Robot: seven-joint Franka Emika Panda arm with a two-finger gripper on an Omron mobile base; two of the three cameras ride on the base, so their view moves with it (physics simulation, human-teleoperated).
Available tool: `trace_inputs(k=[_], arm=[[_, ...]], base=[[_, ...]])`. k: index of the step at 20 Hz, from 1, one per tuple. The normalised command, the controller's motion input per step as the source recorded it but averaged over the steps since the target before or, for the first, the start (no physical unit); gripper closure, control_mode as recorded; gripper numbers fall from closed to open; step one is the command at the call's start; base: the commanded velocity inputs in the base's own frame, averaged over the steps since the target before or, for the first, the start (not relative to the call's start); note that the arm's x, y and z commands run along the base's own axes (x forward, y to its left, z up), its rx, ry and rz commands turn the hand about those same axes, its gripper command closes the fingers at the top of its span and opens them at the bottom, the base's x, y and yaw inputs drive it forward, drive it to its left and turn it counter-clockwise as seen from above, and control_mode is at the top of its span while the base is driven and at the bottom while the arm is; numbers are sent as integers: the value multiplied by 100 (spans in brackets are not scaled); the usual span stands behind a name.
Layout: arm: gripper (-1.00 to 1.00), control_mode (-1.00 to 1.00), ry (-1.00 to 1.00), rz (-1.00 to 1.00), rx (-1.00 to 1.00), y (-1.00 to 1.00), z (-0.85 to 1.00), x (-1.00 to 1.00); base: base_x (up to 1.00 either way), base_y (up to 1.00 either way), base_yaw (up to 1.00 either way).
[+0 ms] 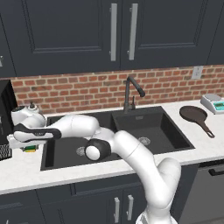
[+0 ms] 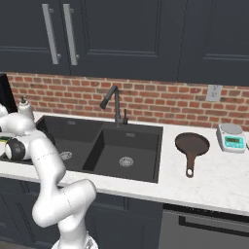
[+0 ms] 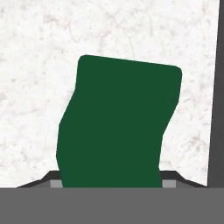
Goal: Pick the pan and sponge and place them into the sink. Then turn on the water.
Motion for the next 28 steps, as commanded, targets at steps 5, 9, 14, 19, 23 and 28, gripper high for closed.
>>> trace_inputs(k=[5,9,14,19,23,28], arm=[[100,-100,0,1,0,-44,-15,-23],[100,-100,0,5,0,-92,0,-39],[100,-100,-2,3,0,-98,0,-52],[100,-100,-11,2,5,-100,16,-71],[100,-100,-8,2,16,-100,58,-65],[100,-100,-8,2,19,-100,56,-59]], base=[[0,0,0],[0,0,0],[0,0,0],[0,0,0],[0,0,0],[0,0,0]])
